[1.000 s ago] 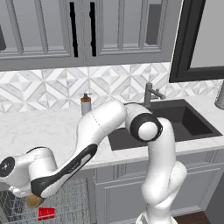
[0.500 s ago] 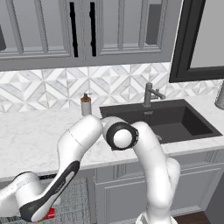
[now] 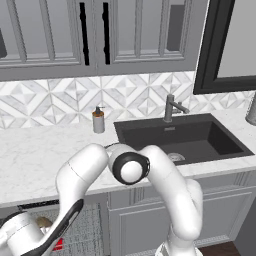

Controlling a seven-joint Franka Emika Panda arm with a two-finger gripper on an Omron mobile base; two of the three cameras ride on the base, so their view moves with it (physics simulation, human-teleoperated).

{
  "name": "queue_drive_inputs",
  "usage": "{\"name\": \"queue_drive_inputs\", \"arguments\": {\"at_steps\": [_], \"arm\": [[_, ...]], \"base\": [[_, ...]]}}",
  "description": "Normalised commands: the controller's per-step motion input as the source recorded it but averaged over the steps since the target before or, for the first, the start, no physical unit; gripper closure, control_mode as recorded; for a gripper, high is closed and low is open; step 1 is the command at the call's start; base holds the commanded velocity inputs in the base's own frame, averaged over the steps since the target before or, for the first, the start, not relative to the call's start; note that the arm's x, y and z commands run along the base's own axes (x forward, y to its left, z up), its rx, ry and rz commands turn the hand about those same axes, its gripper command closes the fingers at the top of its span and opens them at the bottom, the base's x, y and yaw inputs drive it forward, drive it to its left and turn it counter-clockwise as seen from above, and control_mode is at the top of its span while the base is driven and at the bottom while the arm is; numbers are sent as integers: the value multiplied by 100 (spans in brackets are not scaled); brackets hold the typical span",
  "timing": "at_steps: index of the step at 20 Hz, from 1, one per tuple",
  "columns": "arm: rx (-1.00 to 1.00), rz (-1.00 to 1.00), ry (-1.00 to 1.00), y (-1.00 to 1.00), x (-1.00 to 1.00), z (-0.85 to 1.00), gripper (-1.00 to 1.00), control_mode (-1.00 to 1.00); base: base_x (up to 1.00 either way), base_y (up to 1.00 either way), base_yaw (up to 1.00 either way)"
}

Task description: Pick up the cup and bowl from the counter, place them in the dishwasher, and close the dishwasher door.

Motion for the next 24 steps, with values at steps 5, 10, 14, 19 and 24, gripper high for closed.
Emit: {"name": "queue_drive_inputs", "arguments": {"at_steps": [5,10,14,19,24], "arm": [[4,0,-1,6,23,-21,100,-100],[3,0,0,0,15,-37,100,-100],[6,0,1,0,38,-19,100,-100],[10,0,2,2,30,-10,100,-100],[10,0,4,23,38,-40,100,-100]], "base": [[0,0,0],[0,0,0],[0,0,0],[0,0,0],[0,0,0]]}}
